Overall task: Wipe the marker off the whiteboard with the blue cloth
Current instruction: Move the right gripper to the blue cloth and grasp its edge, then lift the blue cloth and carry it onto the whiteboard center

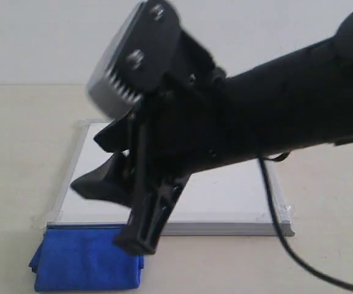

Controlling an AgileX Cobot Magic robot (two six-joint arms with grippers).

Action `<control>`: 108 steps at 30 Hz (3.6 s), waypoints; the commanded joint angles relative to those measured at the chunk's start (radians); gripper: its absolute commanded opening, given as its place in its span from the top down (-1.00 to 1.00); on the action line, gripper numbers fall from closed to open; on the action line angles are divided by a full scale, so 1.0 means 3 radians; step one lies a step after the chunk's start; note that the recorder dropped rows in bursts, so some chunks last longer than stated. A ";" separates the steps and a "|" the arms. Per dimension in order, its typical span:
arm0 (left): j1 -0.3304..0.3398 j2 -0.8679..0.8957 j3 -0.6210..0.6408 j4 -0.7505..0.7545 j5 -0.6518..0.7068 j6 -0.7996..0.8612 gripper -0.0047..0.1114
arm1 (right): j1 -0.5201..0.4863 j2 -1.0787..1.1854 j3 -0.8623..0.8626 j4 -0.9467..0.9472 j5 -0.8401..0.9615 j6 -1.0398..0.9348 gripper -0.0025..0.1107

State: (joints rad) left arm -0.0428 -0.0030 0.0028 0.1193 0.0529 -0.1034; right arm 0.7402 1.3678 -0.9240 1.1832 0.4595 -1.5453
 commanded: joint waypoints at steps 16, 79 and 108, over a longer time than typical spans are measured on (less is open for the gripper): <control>-0.0011 0.0010 -0.0009 -0.0019 -0.0003 -0.0031 0.84 | 0.0669 0.1520 -0.0162 0.0033 -0.1130 -0.0159 -0.34; -0.0011 0.0010 -0.0009 -0.0019 -0.0003 -0.0031 0.84 | 0.0663 0.1752 -0.0377 0.0026 -0.1194 -0.0234 0.96; -0.0011 0.0010 -0.0009 -0.0019 -0.0003 -0.0031 0.84 | -0.1038 0.1113 0.0273 0.0441 -0.2079 0.0023 0.96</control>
State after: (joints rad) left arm -0.0428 -0.0030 0.0028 0.1193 0.0529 -0.1034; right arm 0.4388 1.6607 -0.8425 1.3101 -0.1369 -1.5389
